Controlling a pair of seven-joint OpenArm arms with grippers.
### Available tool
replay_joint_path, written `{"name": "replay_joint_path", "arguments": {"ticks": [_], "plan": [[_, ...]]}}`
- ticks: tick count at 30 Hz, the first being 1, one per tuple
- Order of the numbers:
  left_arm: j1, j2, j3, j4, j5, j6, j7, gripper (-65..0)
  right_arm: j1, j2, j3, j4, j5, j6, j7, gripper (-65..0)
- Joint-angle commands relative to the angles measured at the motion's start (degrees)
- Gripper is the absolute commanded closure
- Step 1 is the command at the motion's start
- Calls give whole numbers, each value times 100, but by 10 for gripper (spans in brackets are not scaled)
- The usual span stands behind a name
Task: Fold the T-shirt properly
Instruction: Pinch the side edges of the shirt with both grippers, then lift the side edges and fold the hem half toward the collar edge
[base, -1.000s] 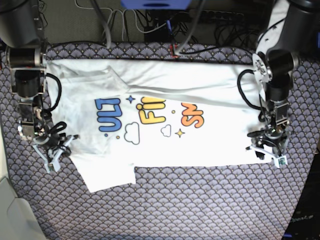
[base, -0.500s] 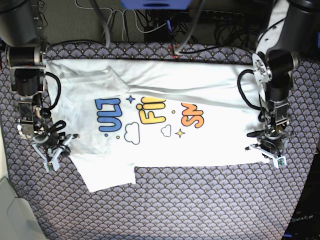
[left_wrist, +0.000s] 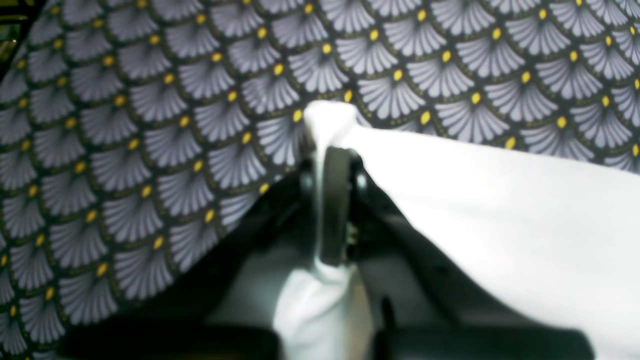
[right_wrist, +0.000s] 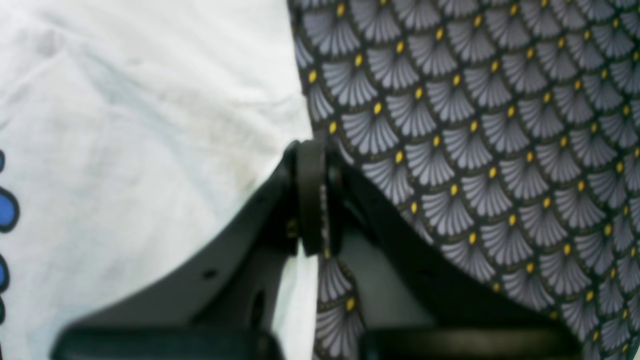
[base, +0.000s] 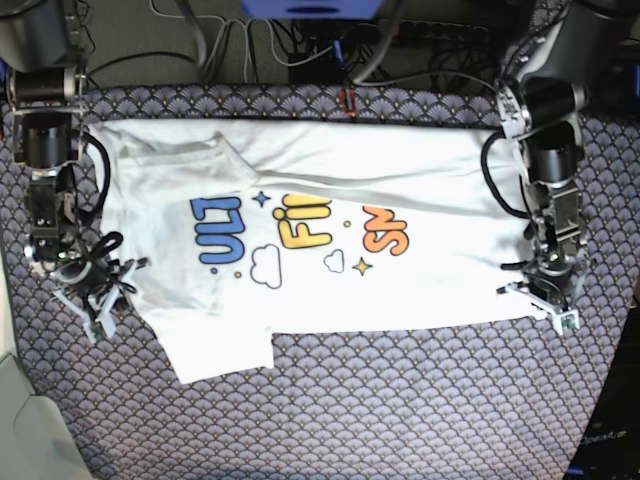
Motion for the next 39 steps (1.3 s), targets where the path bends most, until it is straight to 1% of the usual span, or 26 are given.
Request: {"name": "replay_joint_path", "arguments": {"ticks": [1, 3, 6, 8, 10, 15, 17, 19, 20, 24, 26, 28, 31, 33, 36, 39], "plan": [[-163, -50, 9, 127, 21, 9, -127, -6, 135, 96, 39, 93, 50, -19, 90, 0], [-163, -50, 9, 127, 12, 9, -110, -6, 152, 87, 39, 93, 50, -19, 81, 0], [-163, -41, 9, 92, 12, 9, -127, -6, 161, 87, 39, 93, 58, -19, -112, 0], [-155, -41, 9, 83, 12, 9, -127, -6, 214, 78, 39, 93, 58, -19, -174, -19], [-155, -41, 9, 83, 12, 9, -127, -6, 302, 78, 48, 66, 58, -19, -174, -74], [-155, -41, 9, 83, 12, 9, -119, -6, 416, 8, 39, 58, 58, -19, -182, -263], [-146, -41, 9, 83, 12, 9, -110, -6, 434, -1, 39, 58, 58, -19, -182, -320], [-146, -41, 9, 83, 12, 9, -110, -6, 504, -71, 39, 58, 58, -19, -182, -350], [-146, -41, 9, 83, 12, 9, -110, -6, 513, -107, 39, 58, 58, -19, -182, -359], [-146, -41, 9, 83, 12, 9, -110, -6, 513, -168, 39, 49, 50, -19, -174, -360], [-146, -41, 9, 83, 12, 0, -110, -6, 539, -265, 39, -30, 23, -36, -156, -360], [-146, -41, 9, 83, 12, 0, -119, -6, 785, -291, 39, -400, 23, -45, -147, -360], [-146, -41, 9, 83, 12, 0, -119, -6, 1225, -282, 39, -1287, 50, -45, -112, -360], [-146, -41, 9, 92, 12, 0, -119, -6, 1392, -274, 30, -1657, 50, -45, 99, -360], [-146, -41, 9, 92, 12, 0, -136, -6, 1366, -238, 30, -1683, 32, -45, 319, -360], [-146, -41, 9, 92, 12, 0, -136, -6, 1357, -256, 21, -1683, 23, -45, 301, -358]]}}
